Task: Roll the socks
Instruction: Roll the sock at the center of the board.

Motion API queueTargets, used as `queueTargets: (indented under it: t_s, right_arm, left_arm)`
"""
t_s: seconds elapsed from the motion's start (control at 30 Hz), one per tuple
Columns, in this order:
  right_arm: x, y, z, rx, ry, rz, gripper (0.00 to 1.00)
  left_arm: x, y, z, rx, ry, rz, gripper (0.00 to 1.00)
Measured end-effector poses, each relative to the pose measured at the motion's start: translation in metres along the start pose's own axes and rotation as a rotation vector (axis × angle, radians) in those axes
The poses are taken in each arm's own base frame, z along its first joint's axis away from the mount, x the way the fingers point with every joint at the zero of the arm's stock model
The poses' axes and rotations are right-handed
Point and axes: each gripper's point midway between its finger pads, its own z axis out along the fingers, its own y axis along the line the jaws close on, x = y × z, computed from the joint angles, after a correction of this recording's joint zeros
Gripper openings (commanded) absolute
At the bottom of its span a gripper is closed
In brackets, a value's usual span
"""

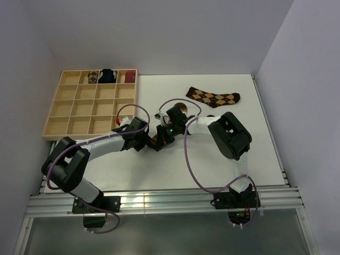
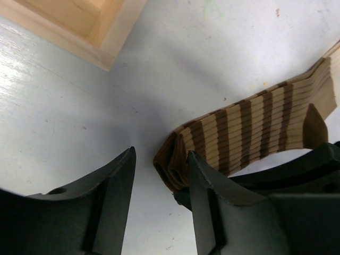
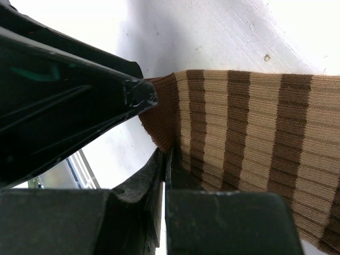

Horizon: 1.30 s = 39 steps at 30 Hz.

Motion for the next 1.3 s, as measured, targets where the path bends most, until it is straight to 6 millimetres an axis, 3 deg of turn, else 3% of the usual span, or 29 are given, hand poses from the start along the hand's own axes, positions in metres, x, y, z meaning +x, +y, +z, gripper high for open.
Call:
queueTargets:
  t_s: [0.33,0.5,0.73,0.87,1.3]
  right_arm:
    - [0.0,0.0,0.0,-0.001,-0.003,-0.003,0.0]
    - [-0.001,0.0,0.001,-0.004,-0.008,-0.005,0.01]
    - [0.0,0.001,0.0,-0.001,-0.021,-0.018,0.22]
    - [0.004,0.003,-0.005,0.019,-0.043,-0.043,0.32]
    - [0.001,0.016,-0.018,0.08,-0.143,-0.166,0.42]
  left_arm:
    - [0.004,0.006,0.009,-0.028,0.009,-0.002,0.36]
    - [0.005,0.006,0.011,-0.029,0.009,-0.013,0.24]
    - [0.005,0.002,0.012,-0.037,0.015,-0.012,0.06]
    - [0.007,0.002,0.01,-0.062,0.032,-0.004,0.04]
    - [0.016,-0.004,0.013,-0.175,0.12,0.018,0.05]
